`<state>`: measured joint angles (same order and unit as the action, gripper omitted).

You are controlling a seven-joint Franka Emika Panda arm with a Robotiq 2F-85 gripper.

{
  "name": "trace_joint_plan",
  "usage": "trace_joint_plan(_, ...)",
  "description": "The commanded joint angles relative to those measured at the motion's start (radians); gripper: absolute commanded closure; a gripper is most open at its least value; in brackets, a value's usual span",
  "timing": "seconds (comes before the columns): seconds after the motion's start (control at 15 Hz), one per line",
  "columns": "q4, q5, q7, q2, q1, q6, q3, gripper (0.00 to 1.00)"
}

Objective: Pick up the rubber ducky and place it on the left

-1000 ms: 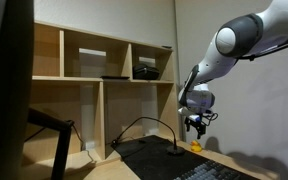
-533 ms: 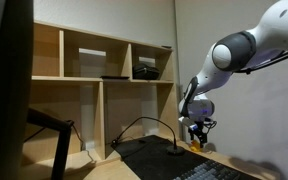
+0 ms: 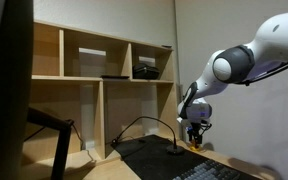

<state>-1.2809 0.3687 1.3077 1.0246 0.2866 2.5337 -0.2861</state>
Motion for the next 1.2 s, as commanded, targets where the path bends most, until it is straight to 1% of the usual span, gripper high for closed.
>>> trace_joint_plan(0.0, 0.097, -0.019, 0.015, 0.05, 0.043, -0.074, 0.035, 0.47)
trace_joint_plan(0.2, 0.125, -0.022, 0.018, 0.059, 0.059, -0.129, 0.041, 0.7)
trace_joint_plan(0.27, 0.132, -0.023, 0.019, 0.059, 0.063, -0.141, 0.042, 0.75)
trace_joint_plan(0.33, 0.138, -0.022, 0.012, 0.053, 0.07, -0.158, 0.047, 0.82)
trace_joint_plan(0.4, 0.139, -0.02, -0.003, 0.045, 0.078, -0.172, 0.056, 0.88)
trace_joint_plan(0.47, 0.12, -0.004, -0.082, 0.008, 0.107, -0.21, 0.098, 0.92)
trace_joint_plan(0.53, 0.09, 0.024, -0.157, -0.027, 0.113, -0.228, 0.111, 0.92)
trace_joint_plan(0.67, 0.033, 0.037, -0.281, -0.095, 0.142, -0.252, 0.147, 0.95)
trace_joint_plan(0.73, -0.006, 0.044, -0.342, -0.137, 0.154, -0.261, 0.163, 0.94)
trace_joint_plan(0.8, -0.033, 0.05, -0.399, -0.17, 0.165, -0.277, 0.176, 0.94)
trace_joint_plan(0.93, -0.126, 0.062, -0.519, -0.264, 0.184, -0.298, 0.199, 0.95)
trace_joint_plan(1.07, -0.217, 0.069, -0.627, -0.351, 0.189, -0.31, 0.217, 0.94)
trace_joint_plan(1.13, -0.262, 0.069, -0.678, -0.383, 0.18, -0.306, 0.22, 0.94)
